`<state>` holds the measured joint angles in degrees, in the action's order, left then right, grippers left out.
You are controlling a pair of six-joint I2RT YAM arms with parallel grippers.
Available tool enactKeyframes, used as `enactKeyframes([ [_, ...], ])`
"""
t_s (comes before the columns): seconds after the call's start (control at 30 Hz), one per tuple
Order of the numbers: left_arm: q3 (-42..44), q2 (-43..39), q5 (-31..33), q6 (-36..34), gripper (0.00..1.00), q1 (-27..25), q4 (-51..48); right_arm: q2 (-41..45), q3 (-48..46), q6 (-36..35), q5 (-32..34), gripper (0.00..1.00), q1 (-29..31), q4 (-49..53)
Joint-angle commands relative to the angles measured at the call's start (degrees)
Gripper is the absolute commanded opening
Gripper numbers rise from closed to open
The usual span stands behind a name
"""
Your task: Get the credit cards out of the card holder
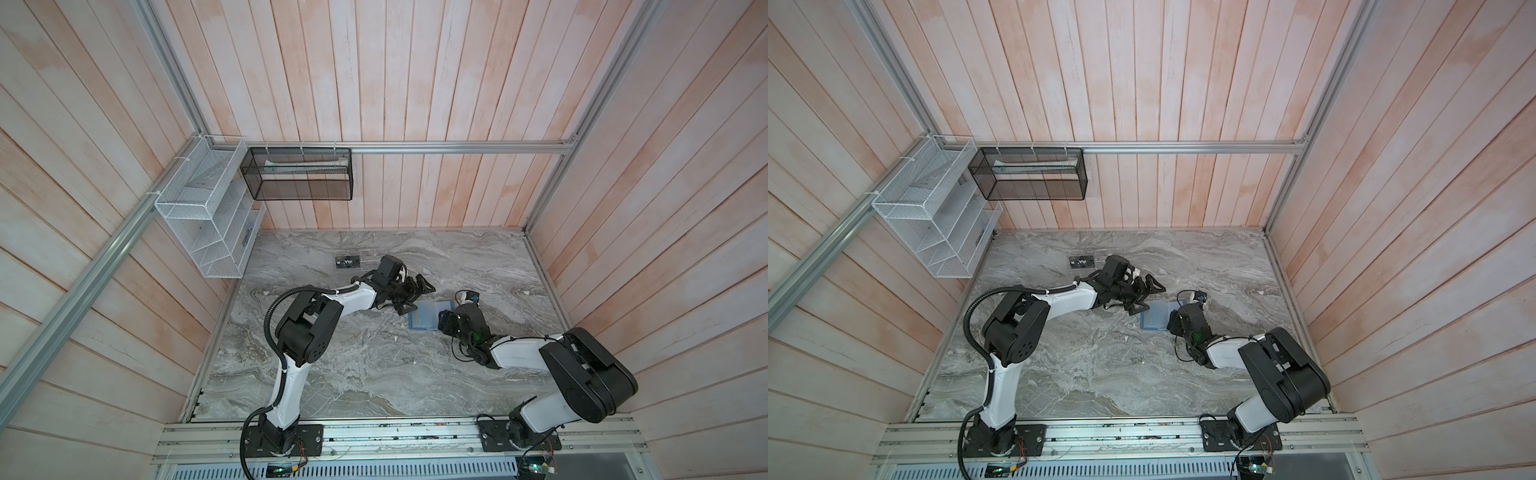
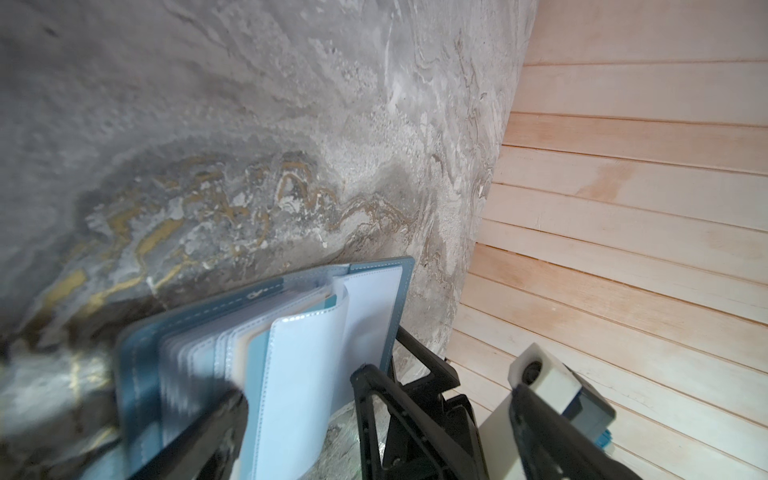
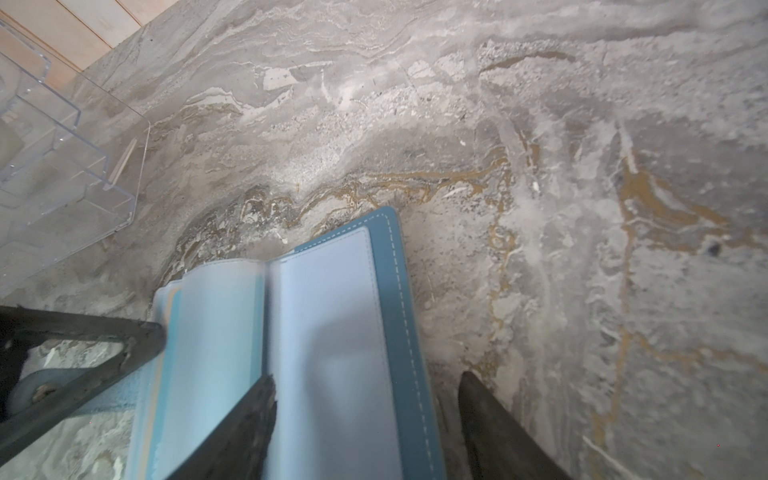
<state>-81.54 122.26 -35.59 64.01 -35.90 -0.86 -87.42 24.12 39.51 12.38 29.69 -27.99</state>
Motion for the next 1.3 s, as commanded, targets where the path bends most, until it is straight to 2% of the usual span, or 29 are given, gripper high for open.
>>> enactKeyframes([
  [0.0,-1.2,1.9,-0.3,-1.1,1.0,-0.7,0.1,-1.7,-2.4,1.8,-2.7,0.71,-0.3,7.0],
  [0.8,-3.8,4.4,-1.7,2.2,1.0,-3.4,2.7,-0.4,-4.0,1.4,-6.2,0.71,-1.1,4.6],
  [1.03,-4.6,4.6,-2.2,4.3,1.0,-3.9,4.7,4.4,-4.6,0.6,-7.3,0.71,-1.4,6.6],
  [1.27,-7.2,5.7,-2.6,5.6,1.0,-4.9,5.2,12.1,-5.5,0.2,-7.6,0.78,-2.5,12.0],
])
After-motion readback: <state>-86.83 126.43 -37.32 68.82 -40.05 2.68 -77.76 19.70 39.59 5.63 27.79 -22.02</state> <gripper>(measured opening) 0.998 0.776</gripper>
